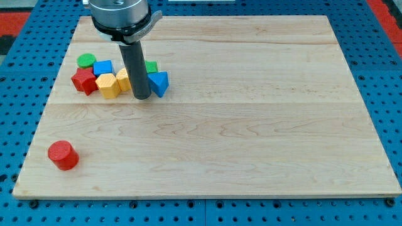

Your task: Push the blue triangle to the right of the green star

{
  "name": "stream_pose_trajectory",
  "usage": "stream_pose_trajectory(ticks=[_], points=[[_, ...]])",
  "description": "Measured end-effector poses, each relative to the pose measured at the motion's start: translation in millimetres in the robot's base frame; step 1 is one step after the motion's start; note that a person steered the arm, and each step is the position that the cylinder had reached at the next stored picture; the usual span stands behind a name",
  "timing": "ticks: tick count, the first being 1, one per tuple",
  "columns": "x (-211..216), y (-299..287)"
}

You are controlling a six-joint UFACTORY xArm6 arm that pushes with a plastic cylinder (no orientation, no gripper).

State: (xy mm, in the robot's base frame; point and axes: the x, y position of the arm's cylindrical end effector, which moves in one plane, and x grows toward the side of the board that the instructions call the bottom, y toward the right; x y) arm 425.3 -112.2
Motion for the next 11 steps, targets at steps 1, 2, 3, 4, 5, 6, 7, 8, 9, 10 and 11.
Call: stream_pose_trajectory(ticks=[1,2,3,4,5,6,7,8,9,10,11], points=[[0.0,0.0],[0.3,0.0],[0.1,0.0],[0.1,1.1],[0.2,17.5],[4.9,24.6],[4.8,27.2],[3.7,27.2],[0.3,29.4],[-18.1,29.4],[-23.5,37.1]])
